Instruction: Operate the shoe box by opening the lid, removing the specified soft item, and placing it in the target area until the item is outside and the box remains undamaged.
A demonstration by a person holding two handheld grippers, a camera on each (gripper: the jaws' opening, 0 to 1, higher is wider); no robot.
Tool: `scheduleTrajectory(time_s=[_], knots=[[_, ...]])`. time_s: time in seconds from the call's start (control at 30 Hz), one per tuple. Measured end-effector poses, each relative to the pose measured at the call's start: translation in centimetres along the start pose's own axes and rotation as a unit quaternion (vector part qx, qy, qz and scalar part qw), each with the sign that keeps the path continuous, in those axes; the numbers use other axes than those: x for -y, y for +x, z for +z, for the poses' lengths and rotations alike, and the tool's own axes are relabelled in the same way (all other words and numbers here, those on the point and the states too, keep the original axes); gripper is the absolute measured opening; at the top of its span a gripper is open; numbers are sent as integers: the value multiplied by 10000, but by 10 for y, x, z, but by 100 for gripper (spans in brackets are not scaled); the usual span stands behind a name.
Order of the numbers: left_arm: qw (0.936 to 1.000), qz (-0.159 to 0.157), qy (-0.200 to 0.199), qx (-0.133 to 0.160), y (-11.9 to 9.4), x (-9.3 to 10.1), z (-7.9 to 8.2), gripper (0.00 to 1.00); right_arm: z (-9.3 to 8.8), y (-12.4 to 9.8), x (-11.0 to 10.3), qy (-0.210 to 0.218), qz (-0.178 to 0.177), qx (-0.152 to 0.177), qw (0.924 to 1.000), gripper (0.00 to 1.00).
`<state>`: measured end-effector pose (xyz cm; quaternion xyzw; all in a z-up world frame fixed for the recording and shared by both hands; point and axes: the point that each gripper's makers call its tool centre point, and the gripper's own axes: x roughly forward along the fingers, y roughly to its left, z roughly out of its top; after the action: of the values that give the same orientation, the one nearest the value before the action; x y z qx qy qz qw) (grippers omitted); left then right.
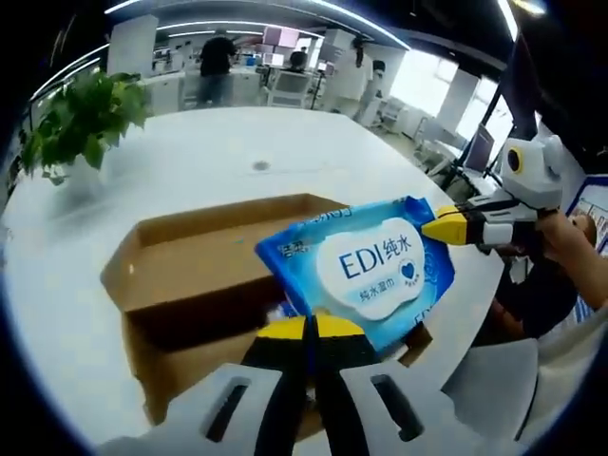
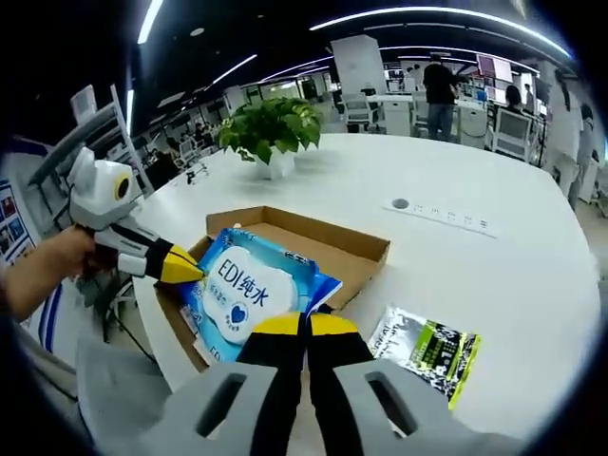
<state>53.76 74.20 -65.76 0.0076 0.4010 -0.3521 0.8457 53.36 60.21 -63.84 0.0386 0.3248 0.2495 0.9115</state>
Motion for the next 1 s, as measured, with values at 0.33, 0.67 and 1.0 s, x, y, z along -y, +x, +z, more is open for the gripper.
scheduleTrajectory(time_s=[0.33, 0.67, 1.0], knots=[[9998, -194, 40, 40, 12, 32, 11, 0, -6, -22, 26, 272, -243, 85, 9993, 0], [9992, -352, 165, 73, 29, 60, 24, 0, -13, -41, 57, 511, -505, 173, 9973, 0], [9982, -519, 281, 55, 50, 87, 37, 0, -21, -58, 87, 709, -728, 228, 9946, 0]])
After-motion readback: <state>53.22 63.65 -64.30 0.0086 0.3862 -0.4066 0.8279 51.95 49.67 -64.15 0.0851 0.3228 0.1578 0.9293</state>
